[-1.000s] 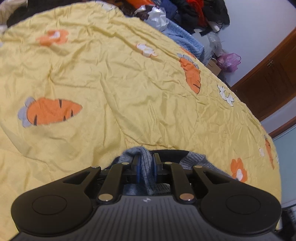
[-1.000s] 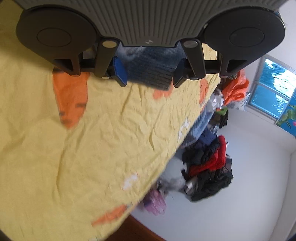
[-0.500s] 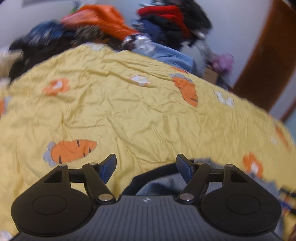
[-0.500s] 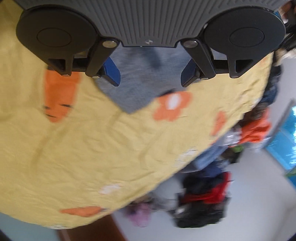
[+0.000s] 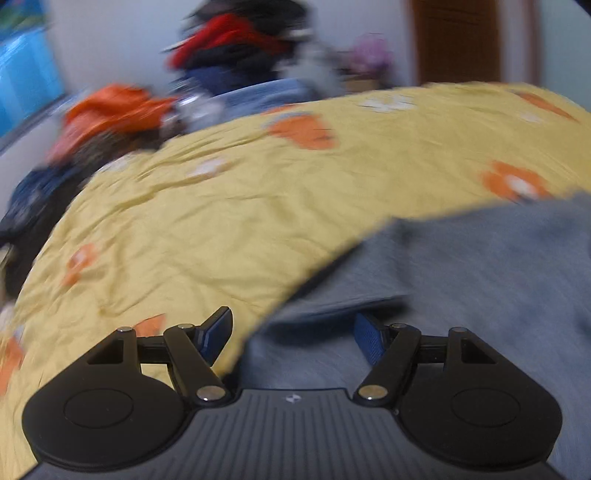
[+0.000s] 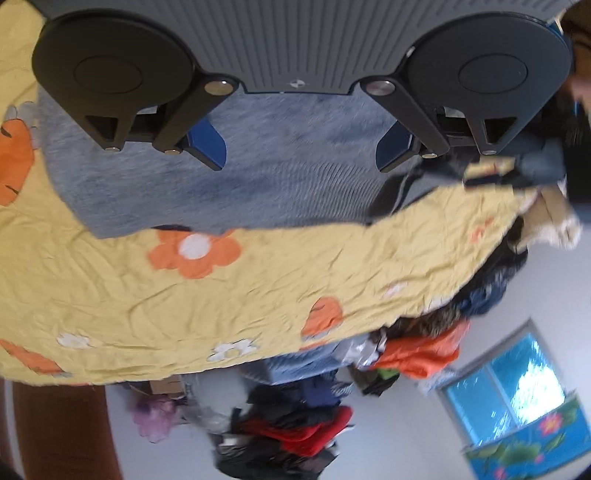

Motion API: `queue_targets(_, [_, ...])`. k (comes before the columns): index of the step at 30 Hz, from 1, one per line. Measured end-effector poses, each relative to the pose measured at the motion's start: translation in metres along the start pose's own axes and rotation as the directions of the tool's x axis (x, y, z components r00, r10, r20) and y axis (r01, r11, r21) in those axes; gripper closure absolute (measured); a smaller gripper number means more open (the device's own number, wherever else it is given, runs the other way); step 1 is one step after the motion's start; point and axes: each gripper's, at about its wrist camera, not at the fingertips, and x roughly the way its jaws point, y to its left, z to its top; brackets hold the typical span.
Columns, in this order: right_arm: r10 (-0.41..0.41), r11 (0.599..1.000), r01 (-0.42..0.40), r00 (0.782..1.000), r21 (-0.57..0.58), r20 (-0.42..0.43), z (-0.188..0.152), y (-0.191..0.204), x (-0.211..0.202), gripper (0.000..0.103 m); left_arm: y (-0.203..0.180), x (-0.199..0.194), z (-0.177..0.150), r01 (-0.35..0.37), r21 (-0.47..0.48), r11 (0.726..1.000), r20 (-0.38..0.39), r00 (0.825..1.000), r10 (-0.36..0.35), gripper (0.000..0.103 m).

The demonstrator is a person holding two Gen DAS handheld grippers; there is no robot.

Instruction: Fold small clothes

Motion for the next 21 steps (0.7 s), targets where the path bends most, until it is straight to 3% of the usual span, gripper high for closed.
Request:
queue_targets(2, [-0.038, 0.999, 0.038, 0.999, -0.022, -0.014, -0.003, 0.005, 0.001, 0.013, 0.024, 0.011, 0.010, -0.015, -0.146, 0.989, -0.048, 0.999, 0.008, 0.032])
queue_targets(4, [-0.061, 0.997, 0.060, 0.998, -0.039, -0.024, -0.007, 0.007, 0.000, 0.011, 0.048, 0.014, 0.013, 0.004, -0.278, 0.961, -0.063, 0.998, -0.022, 0.032])
queue_targets(6, [-0.083, 0.995, 0.082, 0.996, -0.052, -0.034, -0.010, 0.008, 0.001, 0.008, 0.064, 0.012, 0.011, 0.002, -0.339, 0.941, -0.074, 0.997, -0.029, 0.032])
queue_targets(8, [-0.106, 0.993, 0.104, 0.994, -0.051, -0.037, -0.013, 0.007, -0.003, 0.008, 0.069, 0.004, 0.005, -0.010, -0.354, 0.935, -0.083, 0.996, -0.021, 0.032])
queue_targets(12, [-0.059, 0.997, 0.056, 0.997, -0.055, -0.048, -0.021, 0.017, -0.010, 0.008, 0.069, -0.028, -0.019, 0.061, -0.339, 0.939, -0.054, 0.995, -0.085, 0.032])
queue_targets(17, [-0.089, 0.985, 0.080, 0.994, -0.151, -0.057, -0.044, 0.035, -0.023, 0.005, 0.078, -0.058, -0.068, 0.214, -0.359, 0.908, -0.054, 0.967, -0.249, 0.032])
queue_targets(19, [-0.115, 0.980, 0.102, 0.991, -0.168, -0.069, -0.053, 0.034, -0.027, 0.004, 0.080, -0.068, -0.087, 0.234, -0.356, 0.905, -0.068, 0.959, -0.275, 0.032])
queue_targets(21, [-0.135, 0.978, 0.119, 0.987, -0.174, -0.087, -0.062, 0.028, -0.030, 0.004, 0.076, -0.075, -0.103, 0.237, -0.314, 0.919, -0.088, 0.957, -0.277, 0.032])
